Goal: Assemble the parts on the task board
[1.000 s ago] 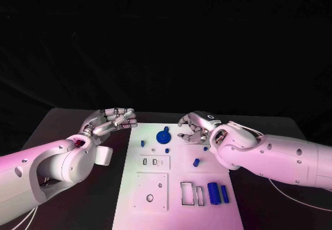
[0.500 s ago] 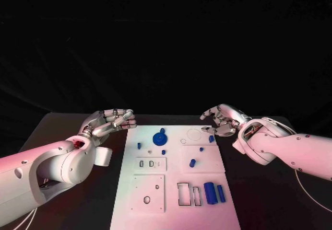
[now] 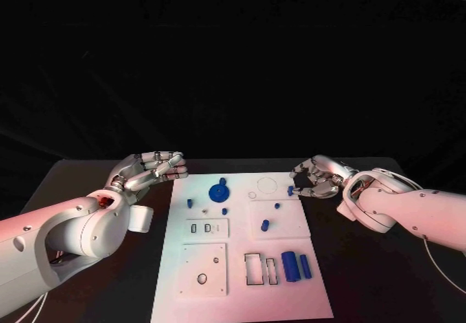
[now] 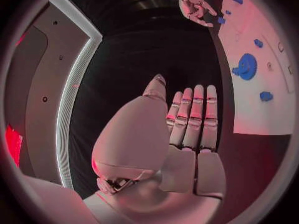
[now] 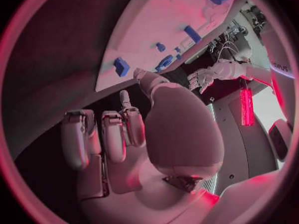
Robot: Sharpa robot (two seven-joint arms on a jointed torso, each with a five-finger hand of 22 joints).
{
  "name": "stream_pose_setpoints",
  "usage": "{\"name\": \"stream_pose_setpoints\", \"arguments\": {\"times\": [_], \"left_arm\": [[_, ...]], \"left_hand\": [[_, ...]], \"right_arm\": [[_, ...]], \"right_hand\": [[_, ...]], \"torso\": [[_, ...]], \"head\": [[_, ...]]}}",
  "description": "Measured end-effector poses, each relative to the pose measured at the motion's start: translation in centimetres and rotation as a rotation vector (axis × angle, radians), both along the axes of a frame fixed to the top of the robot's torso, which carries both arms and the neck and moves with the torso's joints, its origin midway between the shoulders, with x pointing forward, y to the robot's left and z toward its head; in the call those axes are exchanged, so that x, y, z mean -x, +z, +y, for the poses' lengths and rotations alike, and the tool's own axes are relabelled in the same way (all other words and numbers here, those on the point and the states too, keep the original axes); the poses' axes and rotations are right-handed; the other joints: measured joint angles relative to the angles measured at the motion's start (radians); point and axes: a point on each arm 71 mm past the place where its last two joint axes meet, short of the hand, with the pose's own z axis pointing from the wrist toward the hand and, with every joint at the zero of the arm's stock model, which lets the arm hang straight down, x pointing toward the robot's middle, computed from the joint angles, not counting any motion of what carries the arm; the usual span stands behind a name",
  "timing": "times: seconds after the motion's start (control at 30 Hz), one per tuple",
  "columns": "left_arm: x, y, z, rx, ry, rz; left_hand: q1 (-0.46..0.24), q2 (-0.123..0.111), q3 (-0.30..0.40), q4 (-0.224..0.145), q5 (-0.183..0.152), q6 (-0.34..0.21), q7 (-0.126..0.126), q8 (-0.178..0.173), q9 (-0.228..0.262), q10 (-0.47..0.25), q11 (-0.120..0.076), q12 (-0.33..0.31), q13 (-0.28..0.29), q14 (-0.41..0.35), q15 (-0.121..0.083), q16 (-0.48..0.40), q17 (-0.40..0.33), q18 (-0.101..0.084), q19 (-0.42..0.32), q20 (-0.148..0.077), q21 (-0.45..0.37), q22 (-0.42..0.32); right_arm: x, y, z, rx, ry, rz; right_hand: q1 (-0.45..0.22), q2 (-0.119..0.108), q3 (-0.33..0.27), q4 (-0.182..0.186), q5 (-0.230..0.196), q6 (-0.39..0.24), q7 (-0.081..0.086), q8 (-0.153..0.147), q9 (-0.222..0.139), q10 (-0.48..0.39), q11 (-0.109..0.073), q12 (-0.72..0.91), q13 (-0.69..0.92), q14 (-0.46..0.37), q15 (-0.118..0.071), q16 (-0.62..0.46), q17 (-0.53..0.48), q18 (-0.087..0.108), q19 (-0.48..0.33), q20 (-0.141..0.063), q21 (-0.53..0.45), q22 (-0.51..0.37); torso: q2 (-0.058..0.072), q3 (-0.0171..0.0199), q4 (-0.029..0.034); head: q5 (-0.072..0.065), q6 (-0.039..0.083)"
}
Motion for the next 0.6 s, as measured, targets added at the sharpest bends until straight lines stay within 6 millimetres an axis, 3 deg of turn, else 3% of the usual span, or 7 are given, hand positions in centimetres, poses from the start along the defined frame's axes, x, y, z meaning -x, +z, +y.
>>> {"name": "stream_pose_setpoints", "arguments": {"times": [0.27, 0.6], "left_arm": [[0.00, -0.02, 0.03, -0.001, 0.000, 0.000], [0.00, -0.02, 0.10, -0.002, 0.000, -0.001]], "left_hand": [[0.000, 0.000, 0.000, 0.000, 0.000, 0.000, 0.000, 0.000, 0.001, 0.000, 0.000, 0.000, 0.000, 0.000, 0.000, 0.000, 0.001, 0.000, 0.000, 0.000, 0.000, 0.000], [0.000, 0.000, 0.000, 0.000, 0.000, 0.000, 0.000, 0.000, 0.001, 0.000, 0.000, 0.000, 0.001, 0.000, 0.000, 0.000, 0.001, 0.000, 0.000, 0.000, 0.000, -0.001]], "right_arm": [[-0.03, -0.58, -0.43, 0.029, -0.003, 0.021], [-0.36, -0.88, -0.21, 0.043, -0.005, 0.027]], "right_hand": [[0.010, 0.011, -0.065, -0.001, -0.022, -0.026, 0.007, -0.007, -0.017, -0.005, 0.005, -0.006, 0.000, 0.000, 0.007, 0.004, 0.000, 0.000, 0.000, 0.011, 0.000, 0.000], [0.027, 0.028, -0.072, 0.001, -0.014, -0.026, 0.006, -0.002, -0.020, 0.002, 0.012, 0.008, 0.000, 0.000, 0.007, 0.008, 0.000, 0.000, 0.000, 0.011, 0.006, 0.000]], "torso": [[0.001, -0.0008, 0.0005], [0.000, -0.0026, 0.0012]], "head": [[0.000, -0.003], [0.003, -0.008]]}}
